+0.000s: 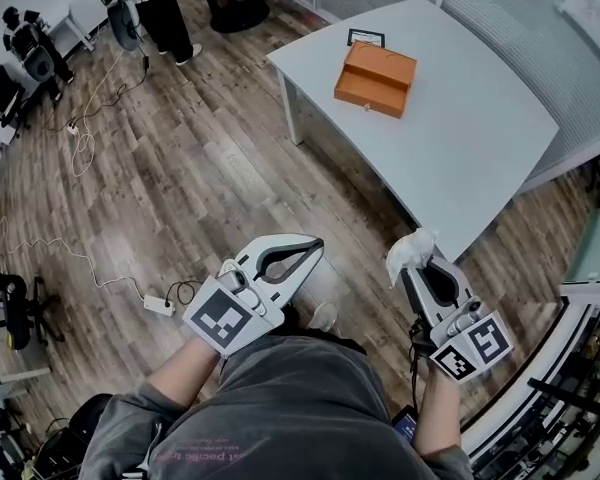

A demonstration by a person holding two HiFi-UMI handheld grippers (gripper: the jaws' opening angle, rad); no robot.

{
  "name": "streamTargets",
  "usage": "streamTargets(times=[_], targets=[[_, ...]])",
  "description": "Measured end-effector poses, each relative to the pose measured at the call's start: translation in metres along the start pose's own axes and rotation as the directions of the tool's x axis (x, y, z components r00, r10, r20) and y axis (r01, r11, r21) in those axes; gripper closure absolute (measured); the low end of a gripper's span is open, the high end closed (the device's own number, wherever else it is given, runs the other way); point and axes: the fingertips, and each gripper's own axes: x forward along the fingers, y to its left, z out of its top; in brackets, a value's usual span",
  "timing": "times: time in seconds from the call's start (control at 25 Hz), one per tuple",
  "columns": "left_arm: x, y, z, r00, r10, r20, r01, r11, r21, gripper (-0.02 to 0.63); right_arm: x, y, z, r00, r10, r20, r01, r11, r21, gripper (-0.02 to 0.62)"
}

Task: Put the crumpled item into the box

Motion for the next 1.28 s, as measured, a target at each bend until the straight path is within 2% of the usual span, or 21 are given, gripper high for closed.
streamTargets(times=[0.32,0.88,1.28], targets=[[0.006,0.044,-0.007,1.0,-0.006,-0.004,0.006,1.0,-0.024,0.594,0.041,-0.015,0.002,1.0,-0.012,-0.023,0.013,1.0,0.021,0.538],[0.033,0.192,-0.015,0.996,-0.085,-0.002,0.085,0.996,-0.021,0.594,0.182,-0.05,0.025,0.997,-0.074,-0.023,0.075,0.997,0.037,0.537],[0.047,0.264,-0.02,0.991,-0.131,0.001,0.131,0.991,-0.04,0.594,0.25,-0.068,0.037,0.992,-0.115,-0.041,0.117,0.992,0.037,0.537]])
